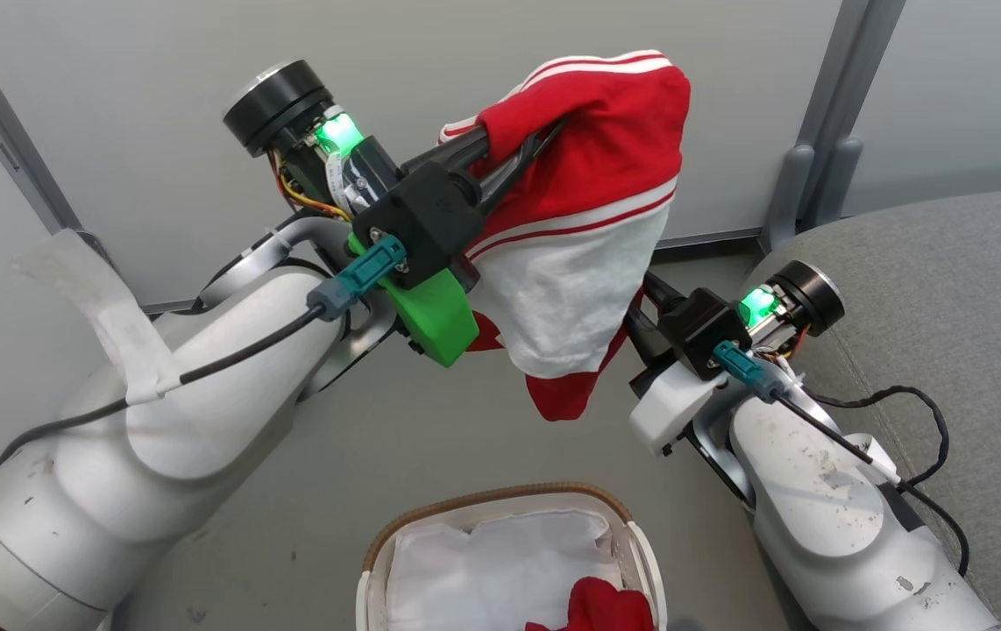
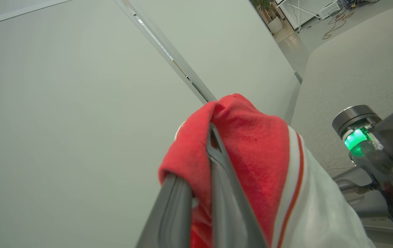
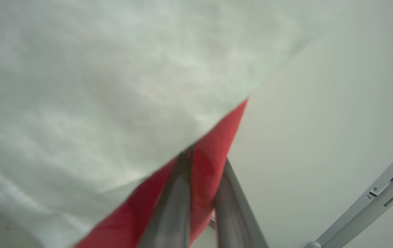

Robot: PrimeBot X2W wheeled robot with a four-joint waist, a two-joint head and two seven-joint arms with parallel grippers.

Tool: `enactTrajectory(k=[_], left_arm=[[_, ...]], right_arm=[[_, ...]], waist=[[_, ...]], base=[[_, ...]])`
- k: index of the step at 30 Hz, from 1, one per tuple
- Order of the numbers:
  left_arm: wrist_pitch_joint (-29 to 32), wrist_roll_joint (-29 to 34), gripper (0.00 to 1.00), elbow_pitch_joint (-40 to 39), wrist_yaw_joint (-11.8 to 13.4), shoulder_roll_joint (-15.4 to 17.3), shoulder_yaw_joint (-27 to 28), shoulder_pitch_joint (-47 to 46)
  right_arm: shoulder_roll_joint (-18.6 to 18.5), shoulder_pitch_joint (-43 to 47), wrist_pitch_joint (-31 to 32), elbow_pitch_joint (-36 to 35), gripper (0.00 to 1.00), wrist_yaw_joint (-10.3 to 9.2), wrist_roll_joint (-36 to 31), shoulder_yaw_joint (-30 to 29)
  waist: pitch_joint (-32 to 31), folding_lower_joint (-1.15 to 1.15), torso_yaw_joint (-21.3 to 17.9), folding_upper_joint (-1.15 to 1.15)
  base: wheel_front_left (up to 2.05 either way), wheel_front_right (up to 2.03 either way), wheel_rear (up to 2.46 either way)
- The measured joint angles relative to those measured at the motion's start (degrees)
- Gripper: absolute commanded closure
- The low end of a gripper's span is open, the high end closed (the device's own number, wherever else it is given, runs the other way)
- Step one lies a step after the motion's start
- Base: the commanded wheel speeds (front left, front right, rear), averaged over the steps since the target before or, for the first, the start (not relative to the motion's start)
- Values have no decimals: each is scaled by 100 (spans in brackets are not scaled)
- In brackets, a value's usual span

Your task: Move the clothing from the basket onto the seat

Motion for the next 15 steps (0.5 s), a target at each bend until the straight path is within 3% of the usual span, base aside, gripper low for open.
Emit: enactTrajectory(k=[15], left_arm=[[-186,-293,100,350,123,114,38,396]], right_arm=[[0,-1,0,23,100,0,48,-155]], waist=[[48,0,-47,0]], base=[[0,0,0]])
